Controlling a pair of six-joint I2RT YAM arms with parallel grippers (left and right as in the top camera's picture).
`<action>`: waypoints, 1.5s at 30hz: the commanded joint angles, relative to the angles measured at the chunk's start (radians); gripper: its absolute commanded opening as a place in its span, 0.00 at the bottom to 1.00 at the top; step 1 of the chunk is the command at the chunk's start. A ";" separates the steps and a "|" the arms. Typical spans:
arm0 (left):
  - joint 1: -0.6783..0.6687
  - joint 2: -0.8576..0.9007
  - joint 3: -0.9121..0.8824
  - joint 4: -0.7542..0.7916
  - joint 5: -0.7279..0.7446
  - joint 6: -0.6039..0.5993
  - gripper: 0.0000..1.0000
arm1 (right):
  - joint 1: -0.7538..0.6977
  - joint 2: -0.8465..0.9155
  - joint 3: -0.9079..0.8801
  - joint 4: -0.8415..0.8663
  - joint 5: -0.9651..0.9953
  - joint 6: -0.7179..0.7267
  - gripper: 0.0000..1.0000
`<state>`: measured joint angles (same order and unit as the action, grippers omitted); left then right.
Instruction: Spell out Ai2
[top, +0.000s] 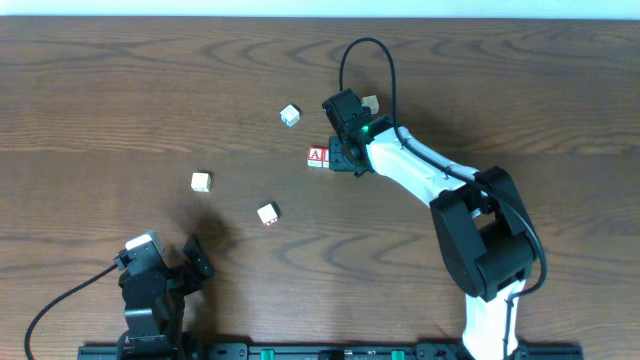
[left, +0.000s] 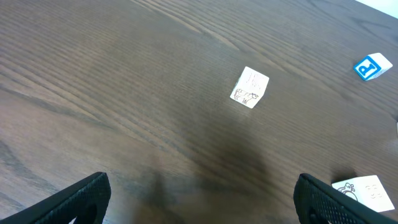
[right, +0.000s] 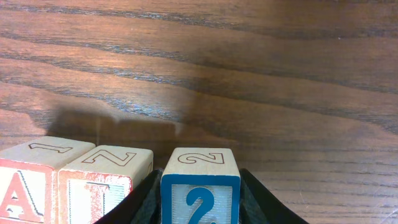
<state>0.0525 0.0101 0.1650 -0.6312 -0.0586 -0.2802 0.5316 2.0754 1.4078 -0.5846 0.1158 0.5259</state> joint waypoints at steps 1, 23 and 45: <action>0.006 -0.006 -0.011 -0.002 0.001 0.008 0.95 | 0.006 0.021 0.016 0.003 0.000 -0.007 0.38; 0.006 -0.006 -0.011 -0.002 0.001 0.008 0.95 | 0.004 0.021 0.016 0.066 0.048 -0.011 0.38; 0.006 -0.006 -0.011 -0.002 0.001 0.008 0.95 | -0.095 0.021 0.016 0.144 0.061 -0.011 0.40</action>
<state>0.0525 0.0101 0.1650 -0.6312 -0.0586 -0.2802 0.4633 2.0754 1.4078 -0.4290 0.1589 0.5220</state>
